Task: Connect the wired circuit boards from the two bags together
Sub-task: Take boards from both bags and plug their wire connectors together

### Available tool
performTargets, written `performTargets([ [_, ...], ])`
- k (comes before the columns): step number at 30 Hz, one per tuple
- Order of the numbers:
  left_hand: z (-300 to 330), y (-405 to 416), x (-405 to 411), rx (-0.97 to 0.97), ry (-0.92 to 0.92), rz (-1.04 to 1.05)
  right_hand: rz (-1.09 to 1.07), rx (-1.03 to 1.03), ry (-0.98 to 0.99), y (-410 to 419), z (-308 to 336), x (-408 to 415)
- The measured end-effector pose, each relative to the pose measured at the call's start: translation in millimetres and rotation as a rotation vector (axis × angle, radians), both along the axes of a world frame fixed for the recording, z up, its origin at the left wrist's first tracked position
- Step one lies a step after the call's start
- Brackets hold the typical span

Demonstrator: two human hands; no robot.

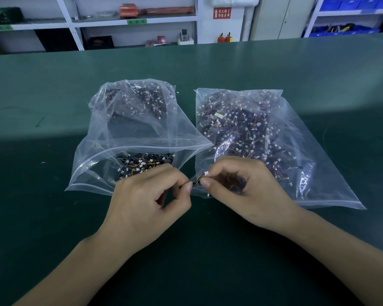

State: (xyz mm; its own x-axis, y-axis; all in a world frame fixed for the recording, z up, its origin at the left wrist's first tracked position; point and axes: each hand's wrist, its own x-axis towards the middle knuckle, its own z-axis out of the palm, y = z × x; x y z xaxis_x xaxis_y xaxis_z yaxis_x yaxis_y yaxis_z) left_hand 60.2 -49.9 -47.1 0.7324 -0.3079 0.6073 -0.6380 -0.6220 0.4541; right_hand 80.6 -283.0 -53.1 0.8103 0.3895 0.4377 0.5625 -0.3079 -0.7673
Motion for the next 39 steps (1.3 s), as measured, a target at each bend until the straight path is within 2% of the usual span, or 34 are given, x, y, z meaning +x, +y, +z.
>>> performTargets([
  [9,-2.0,0.2,0.1,-0.003,-0.014,-0.001,-0.009,-0.011,-0.001,1.2,3.2,-0.8],
  [13,-3.8,0.1,3.5,-0.098,-0.014,-0.018,-0.038,0.005,0.0,-1.6,4.9,0.7],
  [15,-3.0,-0.2,4.0,-0.179,-0.017,0.003,-0.046,-0.1,-0.079,-5.4,7.9,2.2],
  [18,-1.6,-0.3,3.2,-0.28,-0.011,0.045,-0.029,-0.362,-0.23,-12.7,8.5,7.0],
  [20,-1.3,0.4,2.9,-0.292,-0.006,0.054,-0.009,-0.408,-0.243,-15.8,8.4,10.0],
  [28,-1.4,-2.5,1.9,-0.171,-0.018,-0.023,-0.091,-0.217,-0.232,-16.1,6.2,11.1],
  [36,-5.1,-1.4,7.3,-0.074,-0.071,-0.013,-0.061,-0.125,-0.215,-13.5,6.0,10.8],
  [39,-6.6,-5.0,8.3,0.039,-0.134,-0.002,-0.051,-0.119,-0.219,-13.1,7.2,10.2],
])
